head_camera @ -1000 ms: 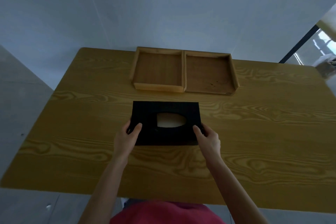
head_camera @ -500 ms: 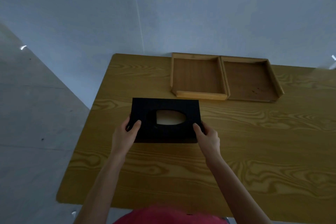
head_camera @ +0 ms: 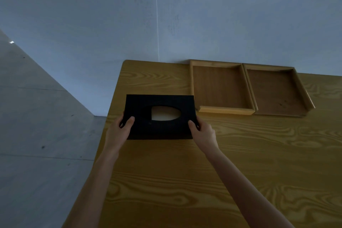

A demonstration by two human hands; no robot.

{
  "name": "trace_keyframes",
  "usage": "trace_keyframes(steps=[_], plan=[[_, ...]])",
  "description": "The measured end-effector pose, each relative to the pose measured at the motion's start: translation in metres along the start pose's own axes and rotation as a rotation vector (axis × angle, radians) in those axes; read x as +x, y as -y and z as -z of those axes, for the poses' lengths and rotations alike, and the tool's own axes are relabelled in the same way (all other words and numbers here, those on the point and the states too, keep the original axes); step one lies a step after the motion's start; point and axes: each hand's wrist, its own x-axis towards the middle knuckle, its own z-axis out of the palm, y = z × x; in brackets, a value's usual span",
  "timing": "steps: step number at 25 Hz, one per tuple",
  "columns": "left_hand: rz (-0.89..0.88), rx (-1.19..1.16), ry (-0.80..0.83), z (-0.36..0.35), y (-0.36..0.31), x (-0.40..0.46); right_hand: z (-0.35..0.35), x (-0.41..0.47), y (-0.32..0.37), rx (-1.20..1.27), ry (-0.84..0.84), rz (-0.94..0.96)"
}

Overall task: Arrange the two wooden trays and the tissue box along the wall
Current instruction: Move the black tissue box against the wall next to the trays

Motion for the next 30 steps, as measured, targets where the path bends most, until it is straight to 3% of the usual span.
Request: trace_keyframes(steps=[9,14,17,21,30], plan=[[-0.023,0.086,0.005,0.002,0.004,0.046,-0.022,0.039,-0.002,-0.098,0.064,0.074],[-0.366,0.625,-0.038,-0.012,0.002,0.022,-0.019,0.035,-0.008,-0.554,-0.013,0.530],[-0.415,0.752,0.003,-0.021,0.007,0.017,-0.025,0.035,-0.015,-0.752,0.015,0.681],[-0.454,0.838,-0.051,-0.024,0.019,0.023,-0.036,0.038,-0.024,-0.712,-0.041,0.689],[-0.477,0.788,-0.045,-0.023,0.005,0.080,-0.041,0.087,0.000,-0.761,-0.126,0.761]])
